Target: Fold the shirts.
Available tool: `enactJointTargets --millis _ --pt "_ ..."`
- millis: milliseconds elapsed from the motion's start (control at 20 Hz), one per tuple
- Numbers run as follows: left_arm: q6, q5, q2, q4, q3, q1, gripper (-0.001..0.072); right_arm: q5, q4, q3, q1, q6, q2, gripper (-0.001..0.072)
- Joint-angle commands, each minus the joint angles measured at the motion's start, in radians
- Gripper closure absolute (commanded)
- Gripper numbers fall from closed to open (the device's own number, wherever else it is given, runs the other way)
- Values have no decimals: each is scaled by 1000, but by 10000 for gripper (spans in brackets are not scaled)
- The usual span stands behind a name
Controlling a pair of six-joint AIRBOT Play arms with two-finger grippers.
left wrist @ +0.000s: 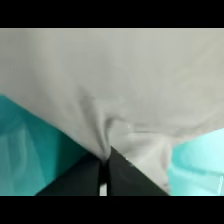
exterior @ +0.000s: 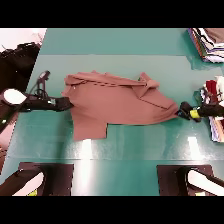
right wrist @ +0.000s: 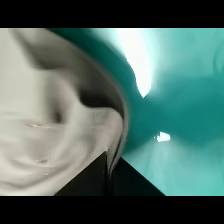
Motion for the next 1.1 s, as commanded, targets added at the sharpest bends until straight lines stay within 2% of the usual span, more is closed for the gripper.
enactJointTargets --millis 0,300,450,600,750,850,1050 --pt "-23 -38 121 36 142 0 681 45 -3 134 10 -20 139 693" --pt "-22 -117 237 47 785 0 681 59 -23 658 10 -20 376 693" --pt "-23 -111 237 61 1099 0 681 63 -109 869 10 -19 452 694" --pt "-42 -98 237 100 1307 0 681 81 -213 998 10 -3 506 694" --pt "-68 -84 237 175 1359 0 682 195 -284 1123 11 29 474 694" --pt "-107 -128 217 237 1337 0 681 310 -291 1209 10 36 404 695" --pt "-126 -228 144 241 1114 0 680 489 -290 1265 11 56 222 694"
